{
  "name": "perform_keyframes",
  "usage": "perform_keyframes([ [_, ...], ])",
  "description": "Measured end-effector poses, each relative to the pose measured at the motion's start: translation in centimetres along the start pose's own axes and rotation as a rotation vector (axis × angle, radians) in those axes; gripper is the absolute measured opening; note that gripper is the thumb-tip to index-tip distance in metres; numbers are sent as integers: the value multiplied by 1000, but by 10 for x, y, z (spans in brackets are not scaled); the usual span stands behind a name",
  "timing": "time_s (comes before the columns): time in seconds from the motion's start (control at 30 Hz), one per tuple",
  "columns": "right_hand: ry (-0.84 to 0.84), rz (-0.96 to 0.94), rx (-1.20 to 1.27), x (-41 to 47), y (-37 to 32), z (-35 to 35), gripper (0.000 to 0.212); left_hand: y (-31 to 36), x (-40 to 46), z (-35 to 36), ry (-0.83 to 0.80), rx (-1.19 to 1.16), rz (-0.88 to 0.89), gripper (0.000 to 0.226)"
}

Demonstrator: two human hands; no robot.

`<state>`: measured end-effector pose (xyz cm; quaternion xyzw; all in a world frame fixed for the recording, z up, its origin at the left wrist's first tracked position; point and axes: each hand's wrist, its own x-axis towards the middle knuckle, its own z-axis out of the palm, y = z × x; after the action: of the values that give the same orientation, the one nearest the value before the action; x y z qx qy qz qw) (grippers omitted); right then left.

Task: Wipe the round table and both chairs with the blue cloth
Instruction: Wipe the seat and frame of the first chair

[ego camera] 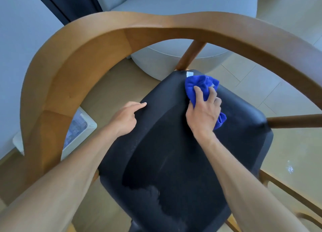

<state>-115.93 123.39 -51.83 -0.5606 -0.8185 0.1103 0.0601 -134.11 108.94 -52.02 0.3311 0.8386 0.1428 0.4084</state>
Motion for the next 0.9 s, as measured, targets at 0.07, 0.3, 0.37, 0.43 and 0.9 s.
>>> perform_keyframes([
  [0.07,-14,-76,15,-19,-23,3,41,3,3,-8,-10,-259,-92,57],
  [0.3,-167,-480,175,-148,-84,17,39,18,-4,-20,14,-702,-233,39],
  [0.37,-274,-694,206,-200,-79,20,35,17,-5,-15,17,-638,-225,38],
  [0.43,-379,-901,190,-231,-63,19,33,13,-6,-7,12,-533,-206,37],
  [0.9,-343,-1155,45,-138,88,-22,38,26,-43,35,127,315,133,52],
])
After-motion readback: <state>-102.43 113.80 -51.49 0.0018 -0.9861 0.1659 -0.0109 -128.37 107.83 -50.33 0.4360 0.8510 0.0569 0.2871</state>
